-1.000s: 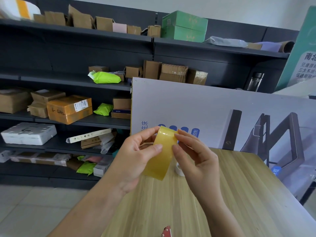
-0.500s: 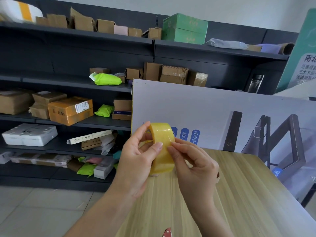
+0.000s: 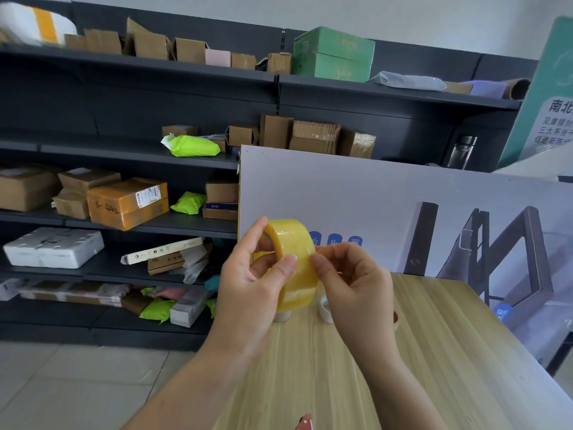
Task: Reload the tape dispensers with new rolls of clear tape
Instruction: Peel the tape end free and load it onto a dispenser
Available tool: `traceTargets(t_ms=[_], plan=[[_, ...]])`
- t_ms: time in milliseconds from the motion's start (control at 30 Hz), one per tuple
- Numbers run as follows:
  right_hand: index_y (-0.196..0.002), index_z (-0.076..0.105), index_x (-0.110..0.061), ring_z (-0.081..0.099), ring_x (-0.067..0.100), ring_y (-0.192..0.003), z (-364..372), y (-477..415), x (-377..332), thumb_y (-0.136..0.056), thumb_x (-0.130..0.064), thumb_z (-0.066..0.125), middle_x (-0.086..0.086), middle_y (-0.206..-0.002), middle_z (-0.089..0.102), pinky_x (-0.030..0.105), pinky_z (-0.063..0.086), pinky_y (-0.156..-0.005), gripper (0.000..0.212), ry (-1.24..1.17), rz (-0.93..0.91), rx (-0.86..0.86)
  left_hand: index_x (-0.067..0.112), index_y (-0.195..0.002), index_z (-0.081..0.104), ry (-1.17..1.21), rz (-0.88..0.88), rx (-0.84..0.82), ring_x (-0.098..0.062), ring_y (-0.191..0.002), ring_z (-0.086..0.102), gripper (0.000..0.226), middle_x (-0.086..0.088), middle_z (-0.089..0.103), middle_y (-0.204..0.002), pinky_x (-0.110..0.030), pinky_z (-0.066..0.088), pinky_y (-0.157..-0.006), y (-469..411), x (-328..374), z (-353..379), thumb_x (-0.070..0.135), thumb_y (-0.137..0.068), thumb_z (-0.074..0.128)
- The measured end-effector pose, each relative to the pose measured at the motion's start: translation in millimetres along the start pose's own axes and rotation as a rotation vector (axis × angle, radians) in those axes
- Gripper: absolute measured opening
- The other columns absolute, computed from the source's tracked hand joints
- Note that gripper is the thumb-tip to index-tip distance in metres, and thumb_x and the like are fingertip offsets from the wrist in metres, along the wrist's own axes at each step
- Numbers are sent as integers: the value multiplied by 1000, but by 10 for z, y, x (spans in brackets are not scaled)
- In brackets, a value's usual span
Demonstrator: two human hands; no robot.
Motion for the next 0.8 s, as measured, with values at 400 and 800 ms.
traceTargets(t_ms=[400,800], plan=[[-90,77,-13,70,18,-82,-43,-21,41,-83,-7,69,7,-89,76,25,54,-68,12,-359,414,-236,22,-133,51,174,-177,17,-20,-85,67,50,-17,60,-104,-31,59,-73,-74,83,-69,3,-87,58],[-91,73,-4,63,27,-79,16,15,77,-86,2,59,17,-85,69,38,53,-71,16,-608,662,-160,31,-119,60,45,-147,-23,-24,-104,65,47,-14,61,-111,-36,56,-83,-2,45,-23,23,-73,67]])
Point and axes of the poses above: each hand's wrist, its own y-axis away from the middle knuckle, its own z-axis out of the palm, x = y × z, the point moved 2 cm from there along -y, towards the middle knuckle
